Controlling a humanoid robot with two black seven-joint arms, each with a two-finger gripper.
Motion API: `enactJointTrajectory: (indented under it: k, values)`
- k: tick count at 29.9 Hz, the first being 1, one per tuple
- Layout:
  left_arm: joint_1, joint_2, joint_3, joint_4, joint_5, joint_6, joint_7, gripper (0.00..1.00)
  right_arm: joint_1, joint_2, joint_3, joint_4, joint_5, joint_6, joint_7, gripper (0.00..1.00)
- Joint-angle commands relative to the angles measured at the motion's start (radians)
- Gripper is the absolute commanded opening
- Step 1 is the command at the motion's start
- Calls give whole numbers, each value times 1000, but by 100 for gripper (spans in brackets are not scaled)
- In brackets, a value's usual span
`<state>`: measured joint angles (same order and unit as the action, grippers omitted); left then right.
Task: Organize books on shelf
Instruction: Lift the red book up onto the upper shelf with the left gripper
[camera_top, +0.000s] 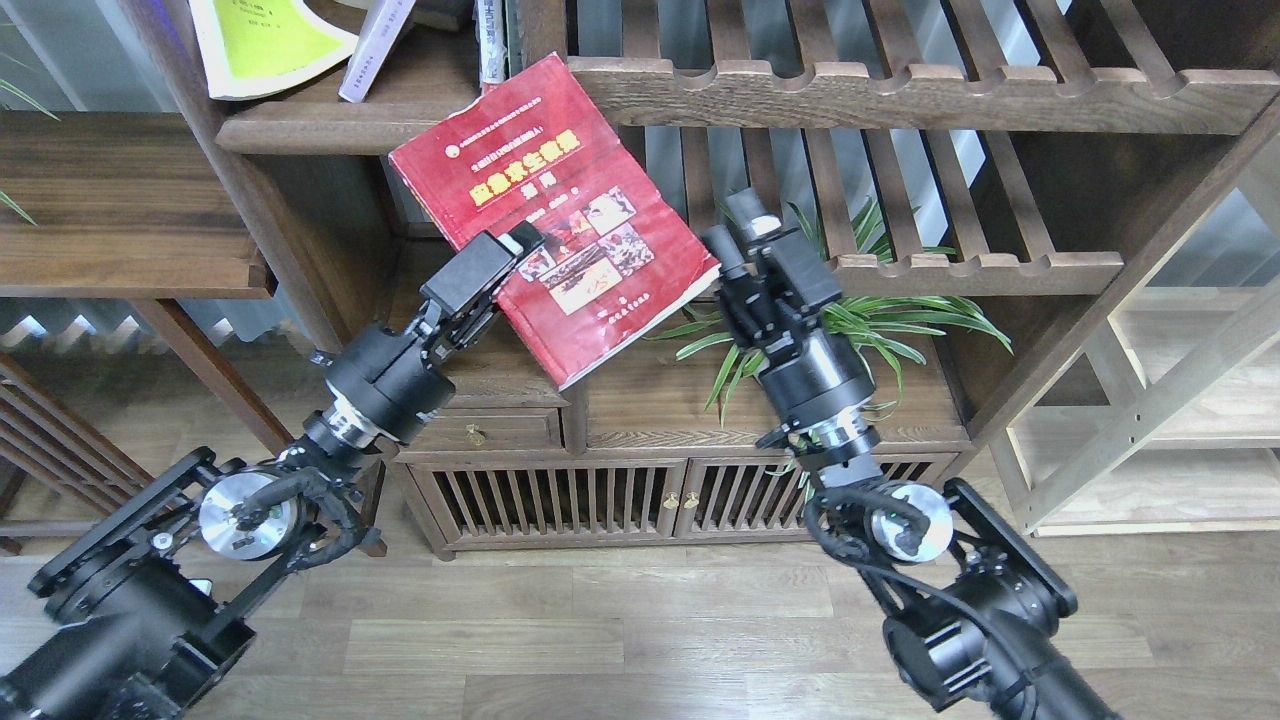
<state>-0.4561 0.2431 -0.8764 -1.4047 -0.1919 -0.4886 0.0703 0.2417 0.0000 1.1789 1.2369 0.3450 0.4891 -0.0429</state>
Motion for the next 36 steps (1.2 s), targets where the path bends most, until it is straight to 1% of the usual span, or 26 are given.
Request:
enactJointTrajectory:
  k: [1, 4, 9, 13, 17, 19, 22, 26, 30, 32, 33, 35, 36]
  values:
    - [11, 53, -4, -65, 54, 0, -1, 5, 2, 0, 48, -8, 0, 0, 0, 71]
    - [14, 88, -9, -111, 87, 0, 0, 5, 2, 0, 62, -14, 0, 0, 0, 71]
    - [13, 157, -36, -154, 179, 0, 8, 5, 2, 0, 70, -25, -1, 0, 0, 71]
    - [13, 211, -85, -191, 256, 0, 13, 5, 2, 0, 73, -31, -6, -6, 0, 71]
    - [11, 217, -166, -218, 299, 0, 22, 5, 2, 0, 76, -54, -8, -43, 0, 71]
    - [11, 217, -225, -221, 327, 0, 48, 5, 2, -18, 76, -60, -6, -49, -2, 71]
    - [7, 217, -289, -223, 344, 0, 114, 8, 2, -29, 76, -60, -6, -49, -2, 71]
    - [-12, 220, -364, -231, 356, 0, 192, 8, 5, -31, 77, -60, -6, -46, -2, 72]
    - [-45, 219, -469, -232, 393, 0, 282, 8, 34, -28, 76, -56, -3, -43, -2, 72]
    - [-62, 220, -502, -231, 400, 0, 305, 9, 45, -23, 73, -56, -3, -43, -2, 72]
    - [-67, 222, -522, -232, 413, 0, 316, 11, 54, -20, 68, -56, -3, -43, -2, 72]
    - [-82, 223, -550, -234, 437, 0, 322, 16, 68, -17, 61, -56, -1, -43, -2, 72]
    - [-95, 225, -562, -237, 454, 0, 322, 17, 76, -15, 59, -56, -3, -44, -2, 72]
